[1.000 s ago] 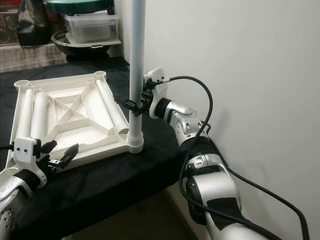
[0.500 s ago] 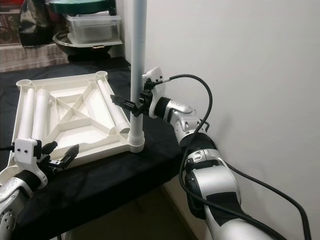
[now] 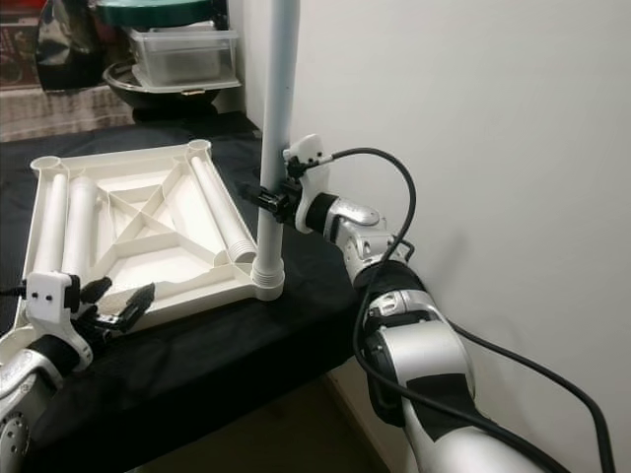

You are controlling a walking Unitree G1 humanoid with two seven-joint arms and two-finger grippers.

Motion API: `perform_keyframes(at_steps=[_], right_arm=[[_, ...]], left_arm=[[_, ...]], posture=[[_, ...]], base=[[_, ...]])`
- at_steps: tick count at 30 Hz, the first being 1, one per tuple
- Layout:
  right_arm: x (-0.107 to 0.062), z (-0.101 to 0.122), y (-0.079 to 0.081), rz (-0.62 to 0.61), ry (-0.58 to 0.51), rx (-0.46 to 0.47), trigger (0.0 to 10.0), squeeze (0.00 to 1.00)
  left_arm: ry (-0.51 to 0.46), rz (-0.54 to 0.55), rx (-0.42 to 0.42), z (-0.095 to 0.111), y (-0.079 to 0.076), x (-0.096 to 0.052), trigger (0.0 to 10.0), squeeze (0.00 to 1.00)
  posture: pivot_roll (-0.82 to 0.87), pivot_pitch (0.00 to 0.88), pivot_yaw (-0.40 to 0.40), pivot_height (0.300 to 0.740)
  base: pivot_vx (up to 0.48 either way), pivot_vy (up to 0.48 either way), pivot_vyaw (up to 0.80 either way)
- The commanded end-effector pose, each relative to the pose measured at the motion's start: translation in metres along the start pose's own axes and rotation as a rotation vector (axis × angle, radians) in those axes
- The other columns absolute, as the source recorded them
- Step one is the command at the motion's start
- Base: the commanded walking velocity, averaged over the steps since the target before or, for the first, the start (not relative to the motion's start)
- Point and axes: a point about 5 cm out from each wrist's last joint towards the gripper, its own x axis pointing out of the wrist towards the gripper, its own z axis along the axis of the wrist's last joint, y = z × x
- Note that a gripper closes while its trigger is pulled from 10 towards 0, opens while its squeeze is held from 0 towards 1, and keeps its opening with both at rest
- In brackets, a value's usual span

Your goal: Building children table

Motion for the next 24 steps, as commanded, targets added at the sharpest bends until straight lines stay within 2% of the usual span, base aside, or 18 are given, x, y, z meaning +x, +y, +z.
perform_keyframes(at_steps=[1, 6, 10, 11, 12, 14, 15, 16, 19, 20, 24], right_arm=[[-0.002, -0.009, -0.002, -0.03, 0.04, 0.013, 0.0, 0.0], [-0.001, -0.017, -0.002, -0.077, 0.073, 0.029, 0.0, 0.0], [-0.001, -0.027, -0.006, -0.224, 0.127, 0.058, 0.0, 0.0], [-0.002, -0.034, -0.007, -0.303, 0.143, 0.088, 0.0, 0.0], [-0.002, -0.034, -0.007, -0.303, 0.143, 0.088, 0.0, 0.0], [-0.002, -0.05, -0.004, -0.442, 0.181, 0.139, 0.0, 0.0], [-0.002, -0.05, -0.004, -0.442, 0.181, 0.139, 0.0, 0.0], [0.0, -0.059, 0.001, -0.492, 0.201, 0.17, 0.0, 0.0], [0.002, -0.068, 0.007, -0.529, 0.22, 0.197, 0.0, 0.0], [0.005, -0.082, 0.018, -0.65, 0.242, 0.229, 0.0, 0.0], [0.01, -0.089, 0.029, -0.716, 0.251, 0.251, 0.0, 0.0]], left_arm=[[-0.056, -0.013, 0.011, 0.013, -0.001, 0.001, 10.0, 0.0], [-0.098, -0.028, 0.023, 0.025, -0.004, 0.003, 10.0, 0.0], [-0.123, -0.03, 0.03, 0.033, -0.005, 0.004, 10.0, 0.0], [-0.129, -0.023, 0.03, 0.034, -0.005, 0.003, 10.0, 0.0], [-0.129, -0.023, 0.03, 0.034, -0.005, 0.003, 10.0, 0.0], [-0.138, -0.006, 0.029, 0.036, -0.003, 0.002, 10.0, 0.0], [-0.138, -0.006, 0.029, 0.036, -0.003, 0.002, 10.0, 0.0], [-0.143, 0.002, 0.026, 0.037, -0.003, 0.001, 10.0, 0.0], [-0.149, 0.005, 0.025, 0.039, -0.003, 0.001, 10.0, 0.0], [-0.161, 0.002, 0.023, 0.042, -0.006, 0.002, 10.0, 0.0], [-0.17, 0.002, 0.023, 0.045, -0.007, 0.003, 10.0, 0.0]], posture=[[0.07, 0.0, -0.097, 0.74], [0.07, 0.0, -0.095, 0.74], [0.07, 0.0, -0.096, 0.74], [0.08, 0.0, -0.098, 0.74], [0.08, 0.0, -0.098, 0.74], [0.08, 0.0, -0.098, 0.74], [0.08, 0.0, -0.098, 0.74], [0.07, 0.0, -0.093, 0.74], [0.07, 0.0, -0.093, 0.74], [0.07, 0.0, -0.095, 0.74], [0.07, 0.0, -0.097, 0.74]], base=[[0.0, 0.0, 0.0], [0.0, 0.0, 0.0], [0.0, 0.0, 0.0], [0.0, 0.0, 0.0], [0.0, 0.0, 0.0], [0.0, 0.0, 0.0], [0.0, 0.0, 0.0], [0.0, 0.0, 0.0], [0.0, 0.0, 0.0], [0.0, 0.0, 0.0], [0.0, 0.0, 0.0]])
